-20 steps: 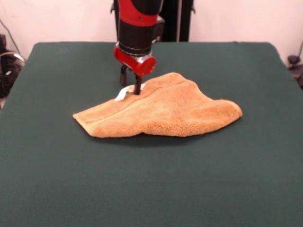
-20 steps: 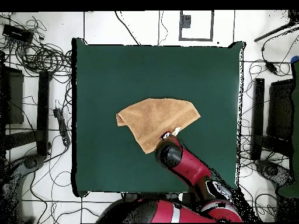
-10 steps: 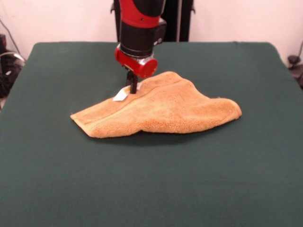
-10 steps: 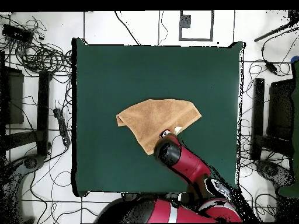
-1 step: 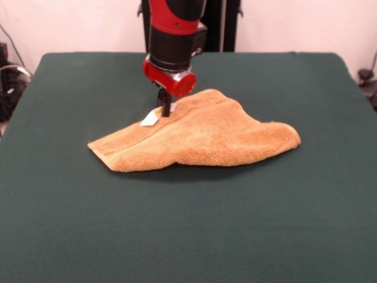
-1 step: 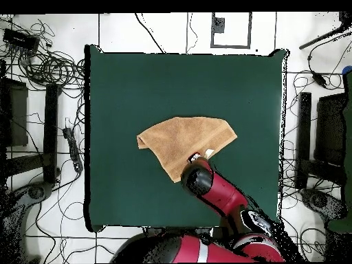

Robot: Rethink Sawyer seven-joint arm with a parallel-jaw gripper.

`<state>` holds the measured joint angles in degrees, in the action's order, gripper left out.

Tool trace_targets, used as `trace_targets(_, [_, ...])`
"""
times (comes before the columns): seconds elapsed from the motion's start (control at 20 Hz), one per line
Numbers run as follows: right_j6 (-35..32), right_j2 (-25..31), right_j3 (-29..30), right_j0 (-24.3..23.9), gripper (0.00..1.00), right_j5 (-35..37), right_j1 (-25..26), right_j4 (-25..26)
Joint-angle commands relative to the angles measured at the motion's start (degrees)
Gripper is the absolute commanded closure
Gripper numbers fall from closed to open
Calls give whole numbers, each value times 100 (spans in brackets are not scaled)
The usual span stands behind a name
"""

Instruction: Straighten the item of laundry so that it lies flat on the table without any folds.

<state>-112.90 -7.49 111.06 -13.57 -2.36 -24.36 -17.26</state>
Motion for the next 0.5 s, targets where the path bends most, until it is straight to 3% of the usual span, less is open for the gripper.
trace_targets(0.05, [-1064,411,-329,44,100,-357,480,-79])
trace_targets(0.5, [-996,326,-71,-63,100,-377,506,128])
